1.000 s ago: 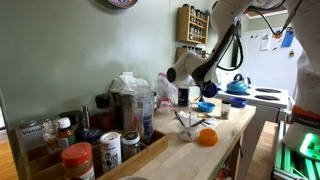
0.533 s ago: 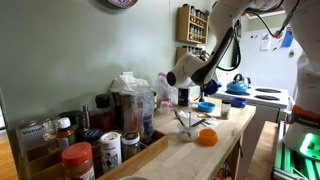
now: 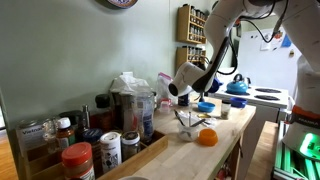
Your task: Pour the contents from the furthest cup into the blue bowl
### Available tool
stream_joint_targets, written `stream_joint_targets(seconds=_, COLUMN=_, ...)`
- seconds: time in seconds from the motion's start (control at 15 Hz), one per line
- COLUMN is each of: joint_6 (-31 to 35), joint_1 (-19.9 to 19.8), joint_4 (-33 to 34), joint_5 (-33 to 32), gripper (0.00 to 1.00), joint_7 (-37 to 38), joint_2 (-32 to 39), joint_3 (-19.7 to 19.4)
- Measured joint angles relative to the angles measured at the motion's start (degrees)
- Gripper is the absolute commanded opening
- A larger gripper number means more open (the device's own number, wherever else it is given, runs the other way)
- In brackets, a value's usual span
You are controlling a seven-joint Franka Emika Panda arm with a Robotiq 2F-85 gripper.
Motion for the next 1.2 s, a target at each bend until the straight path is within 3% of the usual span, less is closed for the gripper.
stream_joint_targets(seconds=1.2, joint_6=-12.13, joint_1=2.78, joint_4=2.72, joint_5=0.6, gripper=0.01, joint_7=0.03, joint_2=2.69, joint_3=3.82)
